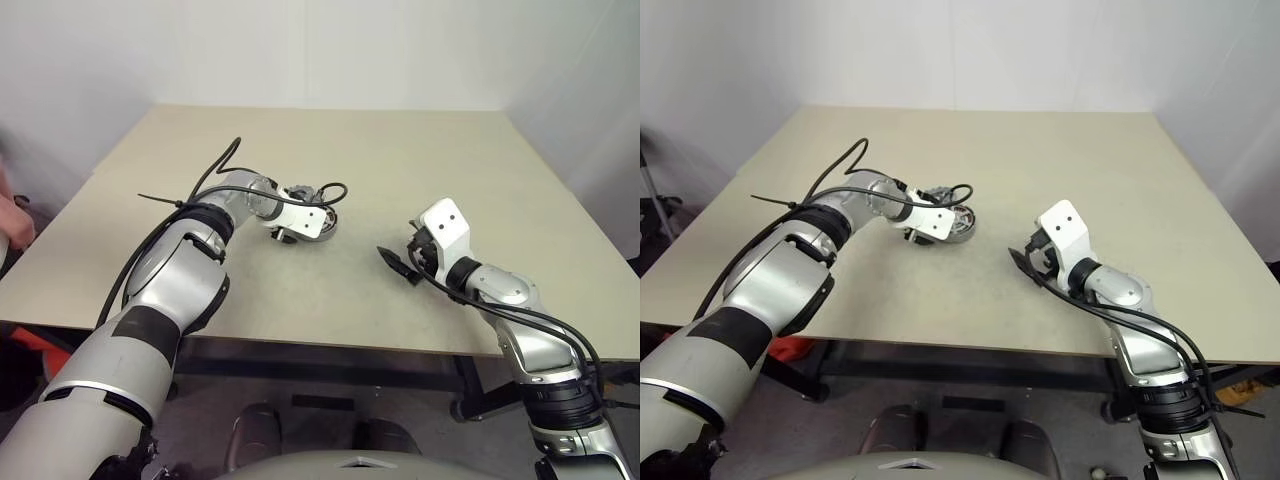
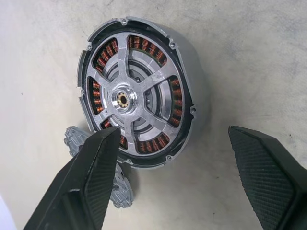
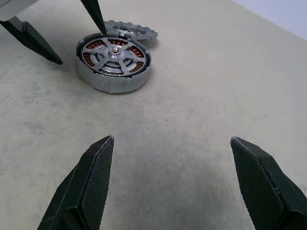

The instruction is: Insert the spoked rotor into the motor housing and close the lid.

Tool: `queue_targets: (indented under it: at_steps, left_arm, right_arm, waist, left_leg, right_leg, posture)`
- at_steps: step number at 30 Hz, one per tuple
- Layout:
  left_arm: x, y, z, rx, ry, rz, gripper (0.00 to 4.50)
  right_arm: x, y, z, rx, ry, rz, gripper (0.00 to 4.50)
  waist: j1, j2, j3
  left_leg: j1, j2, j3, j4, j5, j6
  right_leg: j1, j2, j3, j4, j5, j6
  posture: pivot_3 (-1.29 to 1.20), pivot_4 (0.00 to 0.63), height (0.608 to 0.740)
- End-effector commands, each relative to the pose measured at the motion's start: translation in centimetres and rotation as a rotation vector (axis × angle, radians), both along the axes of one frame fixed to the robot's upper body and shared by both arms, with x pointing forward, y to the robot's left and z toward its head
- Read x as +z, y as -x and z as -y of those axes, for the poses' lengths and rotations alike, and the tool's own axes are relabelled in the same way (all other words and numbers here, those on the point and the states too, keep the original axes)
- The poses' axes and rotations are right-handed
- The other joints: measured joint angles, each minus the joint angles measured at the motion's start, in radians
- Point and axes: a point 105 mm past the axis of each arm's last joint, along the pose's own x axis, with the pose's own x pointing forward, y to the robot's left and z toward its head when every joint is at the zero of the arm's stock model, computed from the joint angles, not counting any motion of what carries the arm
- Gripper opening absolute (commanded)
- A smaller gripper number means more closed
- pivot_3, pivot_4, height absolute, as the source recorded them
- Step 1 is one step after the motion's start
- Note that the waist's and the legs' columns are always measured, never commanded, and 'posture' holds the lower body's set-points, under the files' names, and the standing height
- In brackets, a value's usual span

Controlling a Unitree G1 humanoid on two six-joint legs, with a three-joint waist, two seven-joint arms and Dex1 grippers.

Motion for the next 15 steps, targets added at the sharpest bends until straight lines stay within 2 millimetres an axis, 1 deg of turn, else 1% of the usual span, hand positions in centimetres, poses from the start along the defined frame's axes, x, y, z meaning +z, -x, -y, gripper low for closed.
queue_targets:
  at_steps: [1, 9, 15]
  left_arm:
    - [1.2, -0.4, 0.4, -0.018, -0.004, 0.043, 3.78]
    - [0.5, 0.0, 1.0, -0.023, 0.022, 0.020, 3.78]
    - [0.1, 0.5, 1.2, -0.047, 0.003, -0.017, 3.78]
  right_arm:
    - [2.1, 0.1, -0.3, 0.008, -0.022, 0.076, 4.37]
    - [2.0, 0.3, -0.3, -0.005, -0.030, 0.076, 4.37]
    - [2.1, 0.5, 0.0, -0.029, -0.036, 0.084, 4.37]
  waist:
    - [0.000, 0.000, 0.000]
    - [0.000, 0.000, 0.000]
    - [0.000, 0.000, 0.000]
  left_leg:
    - [0.000, 0.000, 0.000, 0.000, 0.000, 0.000]
    - [0.000, 0.000, 0.000, 0.000, 0.000, 0.000]
    - [0.000, 0.000, 0.000, 0.000, 0.000, 0.000]
  right_leg:
    - [0.000, 0.000, 0.000, 0.000, 0.000, 0.000]
    - [0.000, 0.000, 0.000, 0.000, 0.000, 0.000]
    - [0.000, 0.000, 0.000, 0.000, 0.000, 0.000]
  posture:
    - [0.00, 0.000, 0.740]
    - [0.00, 0.000, 0.740]
    - [0.00, 0.000, 0.740]
